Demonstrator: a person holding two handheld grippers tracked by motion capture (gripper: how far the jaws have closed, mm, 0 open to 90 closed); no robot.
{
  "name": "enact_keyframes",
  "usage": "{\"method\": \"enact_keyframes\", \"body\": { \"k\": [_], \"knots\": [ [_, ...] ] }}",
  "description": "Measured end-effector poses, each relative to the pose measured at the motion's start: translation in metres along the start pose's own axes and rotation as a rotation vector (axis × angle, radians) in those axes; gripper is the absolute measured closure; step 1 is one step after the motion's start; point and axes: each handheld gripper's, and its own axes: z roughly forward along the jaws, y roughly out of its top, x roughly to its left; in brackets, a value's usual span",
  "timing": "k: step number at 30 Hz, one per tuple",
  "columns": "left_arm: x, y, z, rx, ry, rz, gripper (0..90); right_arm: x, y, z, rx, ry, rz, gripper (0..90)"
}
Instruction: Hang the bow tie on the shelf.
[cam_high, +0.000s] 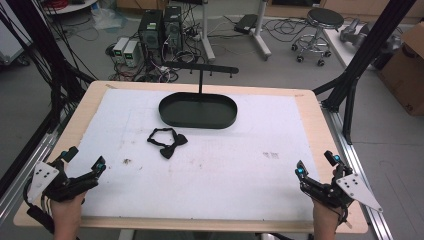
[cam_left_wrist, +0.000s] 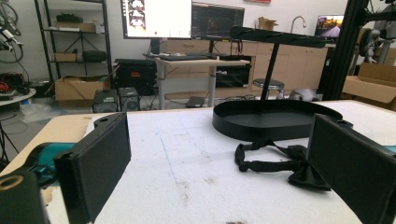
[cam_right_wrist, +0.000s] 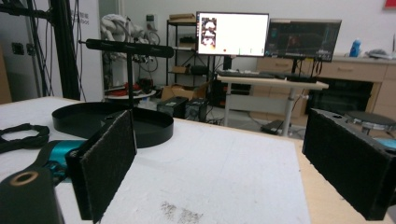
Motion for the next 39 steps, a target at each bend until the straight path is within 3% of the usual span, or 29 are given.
{"method": "enact_keyframes", "body": {
  "k": [9, 26, 30, 33, 37, 39],
  "knots": [
    [0.001, 0.001, 0.000, 0.003, -0.010, -0.014, 7.0, -0.006, -0.001, -0.001, 0.025, 0.006, 0.086, 8.8],
    [-0.013, 0.009, 0.015, 0.091, -0.112, -0.005, 7.0, -0.009, -0.001, -0.006, 0.034, 0.007, 0.093, 8.9],
    [-0.022, 0.016, 0.022, 0.093, -0.154, 0.017, 7.1, -0.009, 0.000, -0.007, 0.032, 0.011, 0.092, 8.9],
    [-0.033, 0.020, 0.030, 0.099, -0.192, 0.063, 7.0, -0.011, 0.002, -0.009, 0.023, 0.011, 0.096, 8.9],
    [-0.050, 0.018, 0.047, 0.067, -0.241, 0.074, 7.0, -0.013, 0.003, -0.012, 0.013, 0.008, 0.099, 8.8],
    [-0.058, 0.015, 0.059, 0.077, -0.263, 0.079, 7.1, -0.014, 0.004, -0.012, 0.008, 0.008, 0.102, 8.9]
  ]
}}
